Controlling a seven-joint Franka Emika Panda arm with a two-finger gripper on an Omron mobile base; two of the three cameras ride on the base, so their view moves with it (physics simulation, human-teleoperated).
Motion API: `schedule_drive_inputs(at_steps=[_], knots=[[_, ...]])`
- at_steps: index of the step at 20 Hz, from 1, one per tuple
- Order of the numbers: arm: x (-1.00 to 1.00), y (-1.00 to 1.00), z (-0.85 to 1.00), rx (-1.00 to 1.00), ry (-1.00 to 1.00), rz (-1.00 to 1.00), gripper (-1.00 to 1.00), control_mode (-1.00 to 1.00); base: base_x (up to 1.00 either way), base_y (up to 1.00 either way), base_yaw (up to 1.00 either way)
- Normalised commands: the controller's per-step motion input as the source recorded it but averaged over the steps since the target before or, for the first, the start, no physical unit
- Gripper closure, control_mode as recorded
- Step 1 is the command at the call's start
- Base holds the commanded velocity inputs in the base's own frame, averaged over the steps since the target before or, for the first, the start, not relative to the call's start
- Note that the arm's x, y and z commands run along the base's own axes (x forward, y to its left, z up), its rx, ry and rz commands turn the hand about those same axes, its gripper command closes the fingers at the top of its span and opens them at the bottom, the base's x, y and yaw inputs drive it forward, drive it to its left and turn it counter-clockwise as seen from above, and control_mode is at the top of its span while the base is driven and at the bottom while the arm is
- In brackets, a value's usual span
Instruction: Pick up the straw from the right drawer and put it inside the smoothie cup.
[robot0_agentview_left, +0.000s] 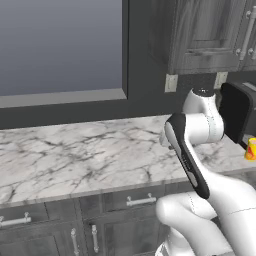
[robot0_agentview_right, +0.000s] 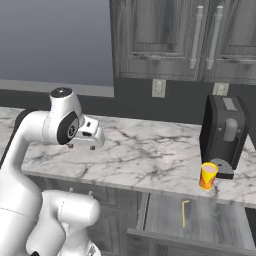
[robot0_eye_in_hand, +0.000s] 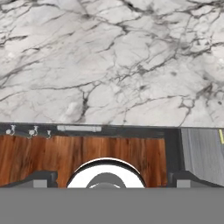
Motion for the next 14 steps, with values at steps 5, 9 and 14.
schedule_drive_inputs(at_steps=[5, 9, 14], knots=[[0.0, 0.0, 0.0, 0.0, 0.0, 0.0, -1.0, 1.0, -0.44, 0.0, 0.0], [0.0, 0.0, 0.0, 0.0, 0.0, 0.0, -1.0, 1.0, -0.85, 0.0, 0.0], [0.0, 0.0, 0.0, 0.0, 0.0, 0.0, -1.0, 1.0, -0.83, 0.0, 0.0]])
